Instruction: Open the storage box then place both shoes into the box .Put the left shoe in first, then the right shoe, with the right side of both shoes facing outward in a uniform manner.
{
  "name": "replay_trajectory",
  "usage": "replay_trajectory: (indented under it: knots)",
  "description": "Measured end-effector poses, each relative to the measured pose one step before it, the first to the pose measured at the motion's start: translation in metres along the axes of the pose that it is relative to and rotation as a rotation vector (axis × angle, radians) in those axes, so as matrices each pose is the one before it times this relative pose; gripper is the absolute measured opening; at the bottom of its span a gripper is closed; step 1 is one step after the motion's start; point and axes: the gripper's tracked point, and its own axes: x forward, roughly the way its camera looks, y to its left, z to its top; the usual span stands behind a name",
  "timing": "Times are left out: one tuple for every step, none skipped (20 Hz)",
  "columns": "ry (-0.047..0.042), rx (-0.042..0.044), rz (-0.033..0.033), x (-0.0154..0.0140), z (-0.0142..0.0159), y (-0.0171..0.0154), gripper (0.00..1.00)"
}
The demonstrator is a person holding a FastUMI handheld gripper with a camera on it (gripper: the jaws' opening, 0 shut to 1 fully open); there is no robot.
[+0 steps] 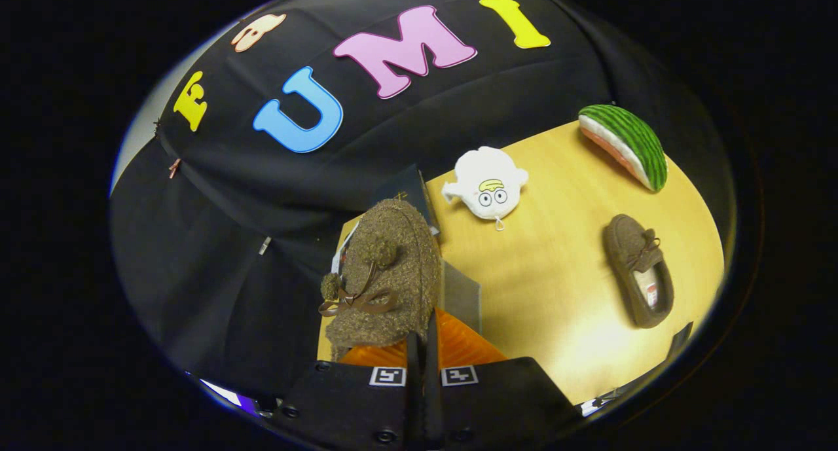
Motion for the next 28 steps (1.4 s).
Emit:
replay_trajectory:
  knots:
    - [0.00747,0.00915,0.00723,0.00700,-0.00442,0.00930,0.05]
    - [0.01698,0.01307,0.00391,0.00686,-0.00737,0.00754,0.05]
    - [0.01688,0.00745,0.00871,0.00854,-0.00695,0.00803,0.05]
    - [0.01429,0.00256,0.00032,0.00852,-0.00589,0.00701,0.05]
    - [0.01376,-0.00049,-0.00429,0.00799,-0.00658,0.00455,0.05]
    - [0.01002,-0.00698,-0.00312,0.00690,-0.00542,0.00500,0.05]
    - [0.00969,-0.00510,-0.00861,0.00697,-0.00633,0.00300,0.05]
    - [0.01167,-0.00897,-0.00153,0.00683,-0.00770,0.00320,0.05]
    - [0.00724,-0.01228,0.00083,0.00677,-0.00524,0.00302,0.05]
    - [0.01294,-0.00759,-0.01643,0.00687,-0.00686,-0.00186,0.05]
    - [0.00938,-0.00161,-0.02162,0.00833,-0.00569,-0.00378,0.05]
    - [0.00828,-0.00187,-0.01600,0.00963,-0.00510,-0.00415,0.05]
    - [0.00706,0.00299,-0.01116,0.00719,-0.00428,-0.00163,0.05]
    - [0.01170,0.00604,-0.00733,0.00626,-0.00495,-0.00099,0.05]
    - [0.01267,0.01165,-0.00494,0.00575,-0.00402,-0.00034,0.05]
    - [0.01324,0.00675,-0.00283,0.00564,-0.00315,0.00001,0.05]
    - [0.01256,0.00542,-0.00713,0.00515,-0.00329,-0.00016,0.05]
    - [0.00617,0.00078,-0.00925,0.00404,-0.00174,-0.00159,0.05]
    - [0.00322,0.00119,-0.01127,0.00426,-0.00022,-0.00094,0.05]
    - [0.00852,0.00081,-0.00782,0.00270,-0.00186,-0.00041,0.05]
    - [0.00755,0.00348,-0.00426,0.00297,-0.00182,0.00117,0.05]
    - [0.00707,0.00076,0.00041,0.00483,-0.00087,0.00096,0.05]
    - [0.00696,-0.00153,-0.00248,0.00313,-0.00177,0.00148,0.05]
    - [0.00995,0.00571,0.01153,0.00008,-0.00166,0.00295,0.07]
    - [0.01735,0.01580,0.02371,-0.00418,-0.00462,0.00935,0.10]
    - [0.01074,0.00841,0.02741,-0.00110,0.00066,0.00785,0.40]
    - [-0.00324,-0.00295,0.02836,-0.00656,-0.00496,0.00925,0.70]
    - [-0.00902,-0.00559,0.00427,0.00231,0.00557,-0.00201,1.00]
